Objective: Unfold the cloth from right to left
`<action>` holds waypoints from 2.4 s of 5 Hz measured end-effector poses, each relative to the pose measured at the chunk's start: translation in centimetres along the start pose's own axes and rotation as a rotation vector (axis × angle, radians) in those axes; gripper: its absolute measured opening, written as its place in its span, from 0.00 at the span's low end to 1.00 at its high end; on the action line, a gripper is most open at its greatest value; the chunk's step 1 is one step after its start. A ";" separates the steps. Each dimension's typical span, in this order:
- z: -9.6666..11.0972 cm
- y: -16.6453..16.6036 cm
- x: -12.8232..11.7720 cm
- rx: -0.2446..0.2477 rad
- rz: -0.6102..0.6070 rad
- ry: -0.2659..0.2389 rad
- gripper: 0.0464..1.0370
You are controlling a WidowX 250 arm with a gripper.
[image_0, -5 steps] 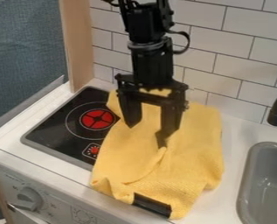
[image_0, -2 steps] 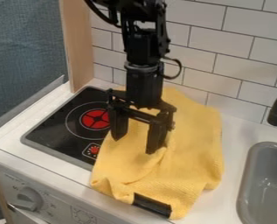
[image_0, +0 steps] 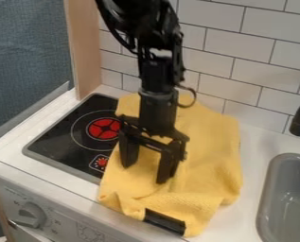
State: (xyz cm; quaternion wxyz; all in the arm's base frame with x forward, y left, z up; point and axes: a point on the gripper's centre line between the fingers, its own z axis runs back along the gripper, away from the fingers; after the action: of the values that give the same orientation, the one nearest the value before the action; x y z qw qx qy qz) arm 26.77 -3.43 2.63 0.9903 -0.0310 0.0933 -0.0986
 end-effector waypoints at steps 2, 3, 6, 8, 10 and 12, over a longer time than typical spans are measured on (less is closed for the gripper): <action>-0.2 -1.6 0.2 0.015 -0.057 -0.009 0.96; -0.2 -1.6 0.3 0.014 -0.056 -0.010 0.92; -0.3 -1.5 0.3 0.012 -0.050 -0.015 0.10; -0.3 -1.2 0.3 0.010 -0.033 -0.016 0.00; 1.9 1.0 -0.5 -0.027 0.081 -0.083 0.00; 3.8 5.7 -2.7 -0.062 0.308 -0.155 0.00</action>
State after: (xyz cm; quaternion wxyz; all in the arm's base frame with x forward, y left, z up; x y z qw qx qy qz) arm 25.96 2.81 6.42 0.9965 -0.0542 0.0232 0.0598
